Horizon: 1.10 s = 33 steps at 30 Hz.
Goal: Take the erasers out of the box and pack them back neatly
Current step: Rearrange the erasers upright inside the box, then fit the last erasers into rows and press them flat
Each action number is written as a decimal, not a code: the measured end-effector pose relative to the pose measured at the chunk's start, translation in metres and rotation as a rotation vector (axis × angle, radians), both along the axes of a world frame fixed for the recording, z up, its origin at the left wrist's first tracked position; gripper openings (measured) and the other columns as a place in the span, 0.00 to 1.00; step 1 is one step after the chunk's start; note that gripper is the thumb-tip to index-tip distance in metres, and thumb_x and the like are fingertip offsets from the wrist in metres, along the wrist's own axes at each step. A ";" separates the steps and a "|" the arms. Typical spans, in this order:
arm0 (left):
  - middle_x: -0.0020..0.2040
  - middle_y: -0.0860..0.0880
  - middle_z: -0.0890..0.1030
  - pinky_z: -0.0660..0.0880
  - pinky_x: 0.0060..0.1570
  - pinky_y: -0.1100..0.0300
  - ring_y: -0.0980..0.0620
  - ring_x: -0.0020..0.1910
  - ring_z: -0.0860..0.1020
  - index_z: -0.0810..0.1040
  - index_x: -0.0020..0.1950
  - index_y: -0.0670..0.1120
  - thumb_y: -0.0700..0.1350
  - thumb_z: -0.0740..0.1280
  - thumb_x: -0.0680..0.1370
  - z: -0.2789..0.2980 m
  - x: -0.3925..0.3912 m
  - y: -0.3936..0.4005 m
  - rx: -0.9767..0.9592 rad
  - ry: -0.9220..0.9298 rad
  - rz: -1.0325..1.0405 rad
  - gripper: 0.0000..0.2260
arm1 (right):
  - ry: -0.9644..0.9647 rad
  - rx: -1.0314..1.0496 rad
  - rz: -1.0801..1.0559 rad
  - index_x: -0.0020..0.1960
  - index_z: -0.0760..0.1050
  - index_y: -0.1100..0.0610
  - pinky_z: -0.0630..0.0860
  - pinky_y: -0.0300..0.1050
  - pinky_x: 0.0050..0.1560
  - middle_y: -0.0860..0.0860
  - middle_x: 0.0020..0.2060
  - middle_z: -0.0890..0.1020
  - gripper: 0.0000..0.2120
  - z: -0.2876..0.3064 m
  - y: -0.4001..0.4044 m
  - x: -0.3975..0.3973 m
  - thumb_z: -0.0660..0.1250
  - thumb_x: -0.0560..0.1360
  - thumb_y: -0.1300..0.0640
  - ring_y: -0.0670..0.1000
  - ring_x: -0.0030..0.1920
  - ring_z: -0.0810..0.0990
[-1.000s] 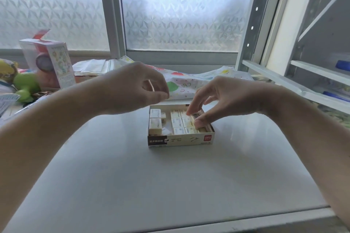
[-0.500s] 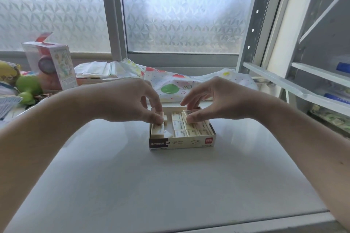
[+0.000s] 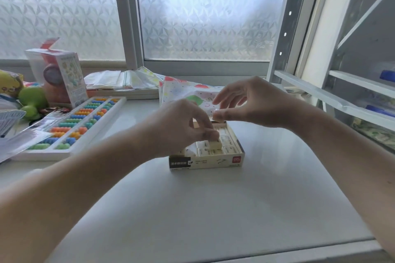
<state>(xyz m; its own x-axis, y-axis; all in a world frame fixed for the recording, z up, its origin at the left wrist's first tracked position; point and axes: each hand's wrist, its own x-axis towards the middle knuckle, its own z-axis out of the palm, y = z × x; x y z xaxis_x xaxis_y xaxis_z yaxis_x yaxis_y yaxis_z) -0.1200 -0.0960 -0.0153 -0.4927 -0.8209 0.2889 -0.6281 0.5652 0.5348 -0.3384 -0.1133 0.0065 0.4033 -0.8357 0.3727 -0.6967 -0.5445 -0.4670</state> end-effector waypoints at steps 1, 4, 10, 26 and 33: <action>0.44 0.54 0.80 0.72 0.40 0.62 0.58 0.41 0.78 0.87 0.42 0.54 0.60 0.72 0.73 0.002 0.002 -0.002 -0.049 -0.022 0.034 0.11 | 0.007 0.006 0.007 0.54 0.85 0.49 0.77 0.28 0.46 0.44 0.43 0.87 0.15 0.000 0.000 0.000 0.79 0.69 0.46 0.38 0.44 0.84; 0.46 0.56 0.77 0.67 0.41 0.64 0.58 0.45 0.76 0.85 0.39 0.52 0.61 0.67 0.77 0.012 0.018 -0.008 -0.174 -0.032 0.165 0.15 | 0.017 0.029 0.049 0.53 0.85 0.48 0.79 0.31 0.49 0.45 0.43 0.87 0.13 0.002 0.002 0.000 0.80 0.70 0.48 0.40 0.45 0.85; 0.47 0.56 0.79 0.65 0.51 0.56 0.53 0.52 0.74 0.85 0.40 0.54 0.67 0.66 0.73 0.012 0.036 -0.013 -0.210 -0.448 0.262 0.19 | 0.115 0.142 0.127 0.52 0.86 0.43 0.75 0.27 0.47 0.40 0.44 0.87 0.11 0.001 0.004 0.000 0.81 0.70 0.49 0.38 0.46 0.84; 0.49 0.55 0.83 0.72 0.60 0.52 0.52 0.48 0.81 0.85 0.45 0.48 0.57 0.68 0.76 0.023 0.015 0.007 -0.752 -0.268 0.002 0.13 | -0.169 0.176 0.117 0.45 0.88 0.55 0.75 0.29 0.38 0.50 0.39 0.89 0.17 0.001 0.004 0.012 0.68 0.77 0.43 0.41 0.38 0.83; 0.50 0.51 0.82 0.74 0.57 0.51 0.48 0.49 0.80 0.86 0.49 0.48 0.57 0.69 0.75 0.023 0.013 0.010 -0.922 -0.317 0.005 0.14 | -0.233 0.233 0.130 0.46 0.88 0.55 0.76 0.36 0.39 0.51 0.38 0.88 0.13 0.003 0.007 0.012 0.72 0.76 0.46 0.45 0.39 0.83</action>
